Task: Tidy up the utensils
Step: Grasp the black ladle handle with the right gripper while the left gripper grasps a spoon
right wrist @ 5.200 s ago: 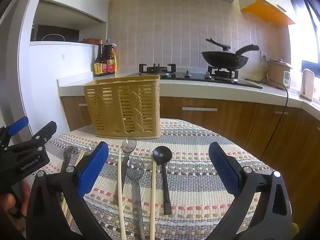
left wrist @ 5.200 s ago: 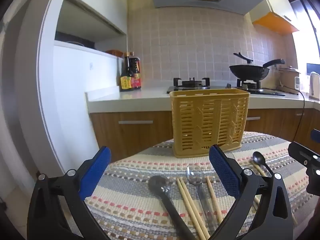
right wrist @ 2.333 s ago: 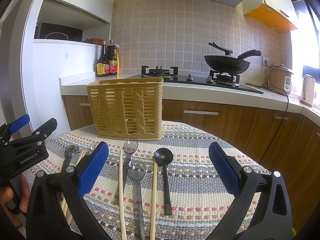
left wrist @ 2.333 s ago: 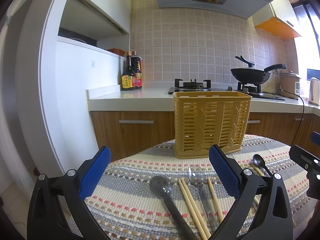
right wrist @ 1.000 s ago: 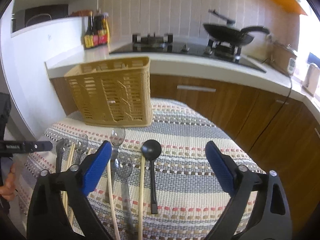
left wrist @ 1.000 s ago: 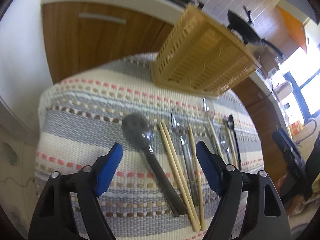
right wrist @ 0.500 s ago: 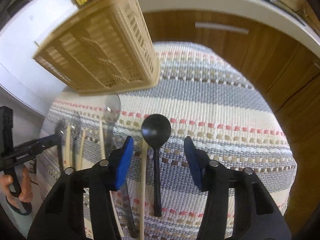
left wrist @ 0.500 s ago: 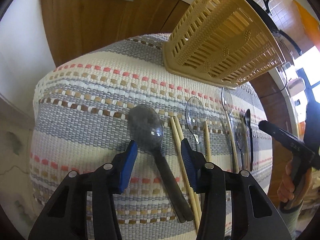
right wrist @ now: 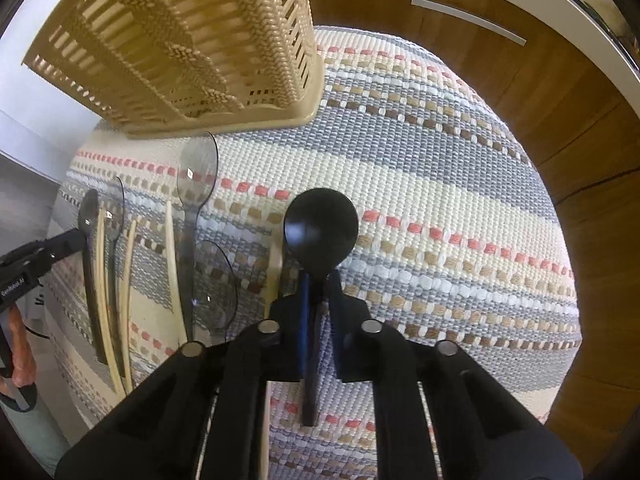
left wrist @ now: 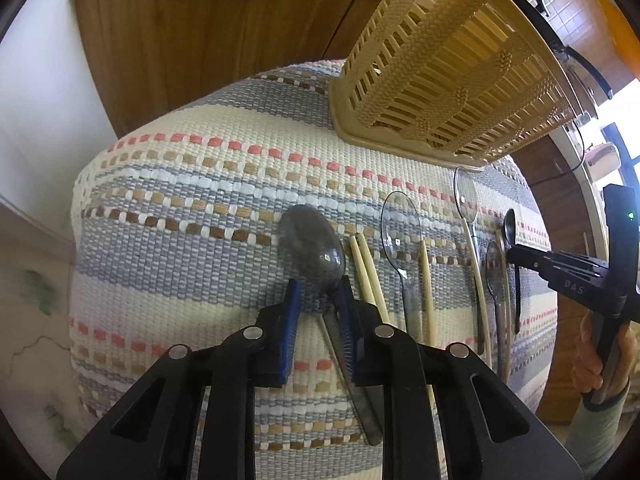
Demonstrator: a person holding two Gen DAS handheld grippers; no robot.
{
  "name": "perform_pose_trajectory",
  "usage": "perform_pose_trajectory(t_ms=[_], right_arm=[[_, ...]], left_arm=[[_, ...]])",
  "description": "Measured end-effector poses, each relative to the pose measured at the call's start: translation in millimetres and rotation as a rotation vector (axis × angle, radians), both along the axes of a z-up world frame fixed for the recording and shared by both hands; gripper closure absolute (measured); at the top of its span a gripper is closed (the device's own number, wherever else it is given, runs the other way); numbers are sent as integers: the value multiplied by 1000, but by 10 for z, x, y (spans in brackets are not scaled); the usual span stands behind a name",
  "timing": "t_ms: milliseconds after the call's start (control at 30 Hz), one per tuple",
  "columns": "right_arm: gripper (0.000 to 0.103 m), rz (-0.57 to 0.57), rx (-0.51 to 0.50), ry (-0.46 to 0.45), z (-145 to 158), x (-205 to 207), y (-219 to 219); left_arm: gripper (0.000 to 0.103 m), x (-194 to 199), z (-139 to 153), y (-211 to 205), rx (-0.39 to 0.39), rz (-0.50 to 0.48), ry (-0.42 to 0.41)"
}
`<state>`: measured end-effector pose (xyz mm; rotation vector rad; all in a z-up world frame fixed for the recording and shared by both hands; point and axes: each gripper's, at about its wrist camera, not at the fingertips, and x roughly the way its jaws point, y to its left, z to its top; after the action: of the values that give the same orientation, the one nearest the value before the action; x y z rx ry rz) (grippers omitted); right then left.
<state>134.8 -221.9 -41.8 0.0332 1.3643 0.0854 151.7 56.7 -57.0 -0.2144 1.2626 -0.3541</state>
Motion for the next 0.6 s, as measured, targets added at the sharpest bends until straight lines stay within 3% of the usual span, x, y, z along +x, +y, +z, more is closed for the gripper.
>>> perform_pose_trajectory(t_ms=[300,600], right_arm=[[97,16,-20,0,53,-17,30],[97,25,9,-1,41,23,-52]], left_arm=[[84,-1,32,-106,61,5,-10],[75,-44,57,-304,146,-11,-19]])
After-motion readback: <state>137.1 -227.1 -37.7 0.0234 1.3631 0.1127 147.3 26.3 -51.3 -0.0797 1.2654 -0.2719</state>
